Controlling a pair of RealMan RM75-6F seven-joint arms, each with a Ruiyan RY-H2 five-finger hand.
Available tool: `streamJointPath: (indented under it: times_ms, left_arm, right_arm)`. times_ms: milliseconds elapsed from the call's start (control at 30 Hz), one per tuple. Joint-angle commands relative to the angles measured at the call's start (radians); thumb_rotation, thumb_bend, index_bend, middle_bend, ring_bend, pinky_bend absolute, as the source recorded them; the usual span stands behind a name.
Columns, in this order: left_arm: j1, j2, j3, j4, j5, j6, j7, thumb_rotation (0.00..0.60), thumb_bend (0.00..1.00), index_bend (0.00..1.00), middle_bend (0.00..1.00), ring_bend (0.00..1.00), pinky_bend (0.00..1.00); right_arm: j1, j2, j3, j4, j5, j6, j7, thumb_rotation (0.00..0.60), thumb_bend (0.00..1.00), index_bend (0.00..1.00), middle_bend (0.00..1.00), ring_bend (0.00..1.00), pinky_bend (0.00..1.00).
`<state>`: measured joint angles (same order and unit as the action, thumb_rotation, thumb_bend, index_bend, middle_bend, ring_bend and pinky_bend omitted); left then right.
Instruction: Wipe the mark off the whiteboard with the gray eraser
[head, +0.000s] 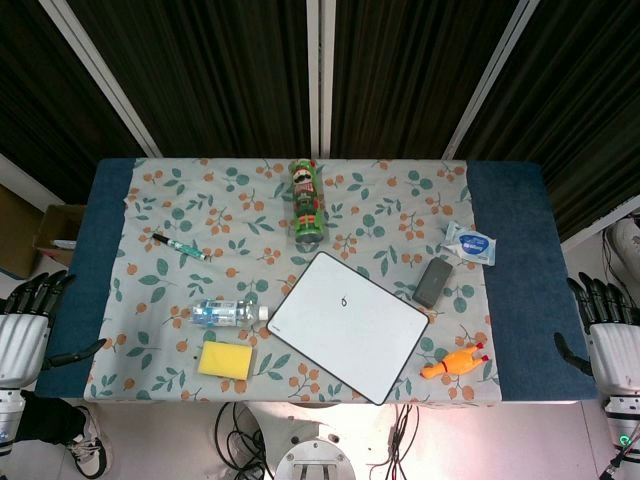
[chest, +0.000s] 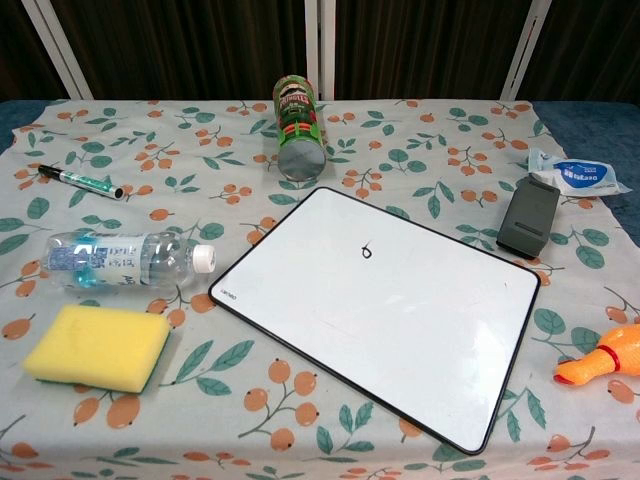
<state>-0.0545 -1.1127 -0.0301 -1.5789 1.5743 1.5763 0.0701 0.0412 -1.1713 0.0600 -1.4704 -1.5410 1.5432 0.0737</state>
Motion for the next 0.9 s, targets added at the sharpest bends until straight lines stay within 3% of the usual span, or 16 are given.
streamJointPath:
  times_ms: [33, 567, 667, 800, 900]
  left_arm:
    - [0.0, 0.0, 0.0, -0.001, 0.0, -0.001, 0.001, 0.257, 0.0, 0.12, 0.11, 0.09, 0.16]
    - [0.005, 0.008, 0.002, -0.011, 0.0, 0.002, 0.004, 0.254, 0.0, 0.12, 0.11, 0.09, 0.16]
    - [0.003, 0.015, 0.001, -0.014, -0.002, -0.001, 0.006, 0.253, 0.0, 0.12, 0.11, 0.09, 0.16]
    - [0.003, 0.021, 0.001, -0.019, 0.002, 0.002, 0.008, 0.254, 0.0, 0.12, 0.11, 0.09, 0.16]
    - [0.004, 0.018, 0.003, -0.021, 0.001, 0.0, 0.01, 0.257, 0.0, 0.12, 0.11, 0.09, 0.16]
  right_arm:
    - [0.0, -0.001, 0.0, 0.001, 0.0, 0.0, 0.001, 0.6, 0.24, 0.0, 0.0, 0.0, 0.0]
    - [0.015, 0.011, -0.008, 0.005, 0.0, -0.038, -0.009, 0.6, 0.24, 0.0, 0.0, 0.0, 0.0]
    - [0.058, 0.038, -0.014, 0.009, -0.013, -0.109, -0.071, 0.6, 0.24, 0.0, 0.0, 0.0, 0.0]
    - [0.179, 0.093, -0.027, 0.038, -0.039, -0.311, -0.268, 0.6, 0.18, 0.0, 0.0, 0.0, 0.0]
    - [0.275, 0.113, -0.027, 0.038, -0.079, -0.428, -0.297, 0.6, 0.15, 0.0, 0.0, 0.0, 0.0]
